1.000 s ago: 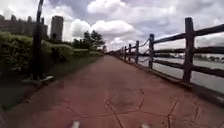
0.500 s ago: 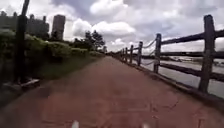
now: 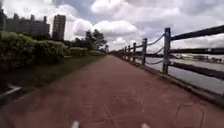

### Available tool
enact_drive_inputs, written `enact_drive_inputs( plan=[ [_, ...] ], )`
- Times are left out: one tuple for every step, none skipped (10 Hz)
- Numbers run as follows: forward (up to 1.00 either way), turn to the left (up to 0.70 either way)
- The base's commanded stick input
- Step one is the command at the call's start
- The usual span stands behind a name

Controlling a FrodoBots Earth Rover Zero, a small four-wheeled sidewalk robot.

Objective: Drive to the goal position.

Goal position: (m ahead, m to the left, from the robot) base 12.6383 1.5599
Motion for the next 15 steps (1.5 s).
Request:
enact_drive_inputs(
  plan=[
    [1.00, 0.00],
    [1.00, 0.00],
    [1.00, 0.00],
    [1.00, 0.00],
    [1.00, 0.00],
    [1.00, 0.00],
    [1.00, 0.00],
    [1.00, 0.00],
    [1.00, 0.00],
    [1.00, 0.00],
    [1.00, 0.00],
    [1.00, 0.00],
    [1.00, 0.00],
    [1.00, 0.00],
    [1.00, 0.00]
  ],
)
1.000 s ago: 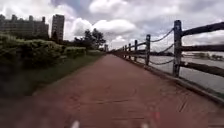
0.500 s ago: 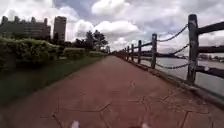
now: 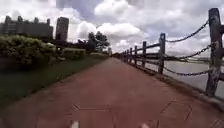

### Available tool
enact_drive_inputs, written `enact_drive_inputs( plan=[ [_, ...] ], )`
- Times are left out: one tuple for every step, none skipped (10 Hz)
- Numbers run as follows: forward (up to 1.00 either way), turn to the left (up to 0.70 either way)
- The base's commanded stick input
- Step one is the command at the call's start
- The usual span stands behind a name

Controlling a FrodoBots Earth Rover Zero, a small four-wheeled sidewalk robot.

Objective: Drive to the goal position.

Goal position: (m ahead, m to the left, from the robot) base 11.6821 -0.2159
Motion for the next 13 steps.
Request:
enact_drive_inputs(
  plan=[
    [1.00, 0.00],
    [1.00, 0.00],
    [1.00, 0.00],
    [1.00, 0.00],
    [1.00, 0.00],
    [1.00, 0.00],
    [1.00, 0.00],
    [1.00, 0.00],
    [1.00, 0.00],
    [1.00, 0.00],
    [1.00, 0.00],
    [1.00, 0.00],
    [1.00, 0.00]
  ],
)
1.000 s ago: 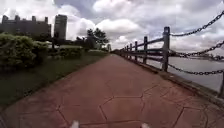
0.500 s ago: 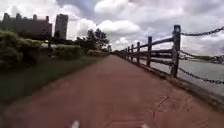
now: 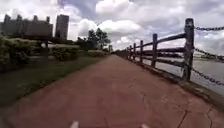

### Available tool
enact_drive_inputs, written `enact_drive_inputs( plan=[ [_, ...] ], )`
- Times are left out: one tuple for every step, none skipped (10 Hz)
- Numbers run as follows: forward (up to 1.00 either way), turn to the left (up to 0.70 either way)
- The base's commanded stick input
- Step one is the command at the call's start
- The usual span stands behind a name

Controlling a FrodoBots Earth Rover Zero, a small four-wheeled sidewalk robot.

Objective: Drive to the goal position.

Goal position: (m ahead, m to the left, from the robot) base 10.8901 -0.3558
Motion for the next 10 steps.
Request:
enact_drive_inputs(
  plan=[
    [1.00, 0.00],
    [1.00, 0.00],
    [1.00, 0.00],
    [1.00, -0.23],
    [1.00, -0.12],
    [1.00, 0.00],
    [1.00, 0.00],
    [1.00, 0.00],
    [1.00, 0.00],
    [1.00, 0.00]
  ],
)
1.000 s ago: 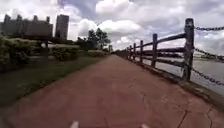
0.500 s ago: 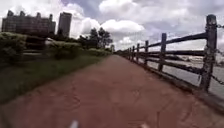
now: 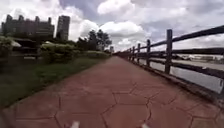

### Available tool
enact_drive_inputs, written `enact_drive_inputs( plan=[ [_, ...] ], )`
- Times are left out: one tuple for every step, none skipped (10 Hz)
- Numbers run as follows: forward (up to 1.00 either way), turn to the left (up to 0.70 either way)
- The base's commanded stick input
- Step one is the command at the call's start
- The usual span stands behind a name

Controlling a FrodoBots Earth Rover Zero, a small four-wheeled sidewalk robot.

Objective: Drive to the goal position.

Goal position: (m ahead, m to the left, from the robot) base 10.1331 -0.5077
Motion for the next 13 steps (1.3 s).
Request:
enact_drive_inputs(
  plan=[
    [1.00, 0.00],
    [1.00, 0.00],
    [1.00, 0.00],
    [1.00, 0.00],
    [1.00, 0.00],
    [1.00, 0.00],
    [1.00, 0.00],
    [1.00, 0.00],
    [1.00, 0.00],
    [1.00, 0.00],
    [1.00, 0.00],
    [1.00, 0.00],
    [1.00, 0.00]
  ],
)
